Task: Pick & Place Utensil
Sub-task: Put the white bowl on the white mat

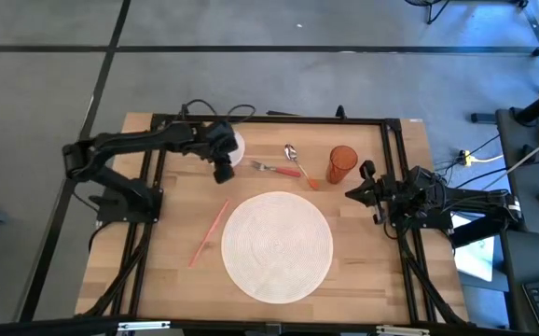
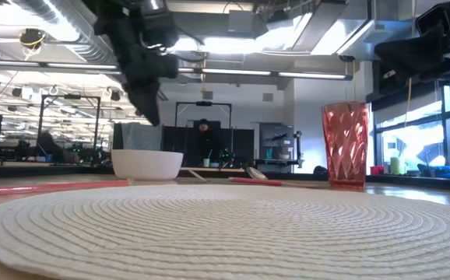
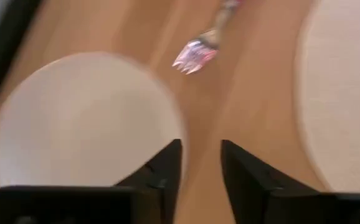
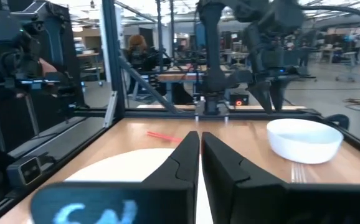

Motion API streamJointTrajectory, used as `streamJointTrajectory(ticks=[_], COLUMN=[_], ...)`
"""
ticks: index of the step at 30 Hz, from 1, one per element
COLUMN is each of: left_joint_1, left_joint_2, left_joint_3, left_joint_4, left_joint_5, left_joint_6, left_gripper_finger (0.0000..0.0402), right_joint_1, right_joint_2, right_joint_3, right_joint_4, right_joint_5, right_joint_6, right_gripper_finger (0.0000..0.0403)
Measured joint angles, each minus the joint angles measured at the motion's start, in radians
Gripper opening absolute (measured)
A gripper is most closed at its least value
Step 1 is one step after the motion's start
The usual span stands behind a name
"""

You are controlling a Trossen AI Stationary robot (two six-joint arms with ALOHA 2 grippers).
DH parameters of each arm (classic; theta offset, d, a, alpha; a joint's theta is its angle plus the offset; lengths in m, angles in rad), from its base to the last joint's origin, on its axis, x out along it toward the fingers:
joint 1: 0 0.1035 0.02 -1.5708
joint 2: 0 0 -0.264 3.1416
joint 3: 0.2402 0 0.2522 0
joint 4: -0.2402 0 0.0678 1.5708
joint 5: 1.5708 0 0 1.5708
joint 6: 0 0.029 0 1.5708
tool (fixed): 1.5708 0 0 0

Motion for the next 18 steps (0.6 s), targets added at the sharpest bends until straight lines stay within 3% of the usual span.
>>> streamJointTrajectory(ticks=[8,18], left_joint_1=[0.007,0.016], left_joint_2=[0.127,0.216], left_joint_3=[0.058,0.057], left_joint_4=[-0.033,-0.045], left_joint_5=[-0.033,-0.129], left_joint_6=[-0.056,-0.062], left_gripper_finger=[0.022,0.0238], right_joint_1=[0.0,0.0], right_joint_2=[0.0,0.0], right_joint_3=[0.0,0.0], right_joint_4=[0.0,0.001], right_joint_5=[-0.004,-0.003], right_joint_6=[-0.003,-0.004], right_gripper_finger=[0.002,0.002])
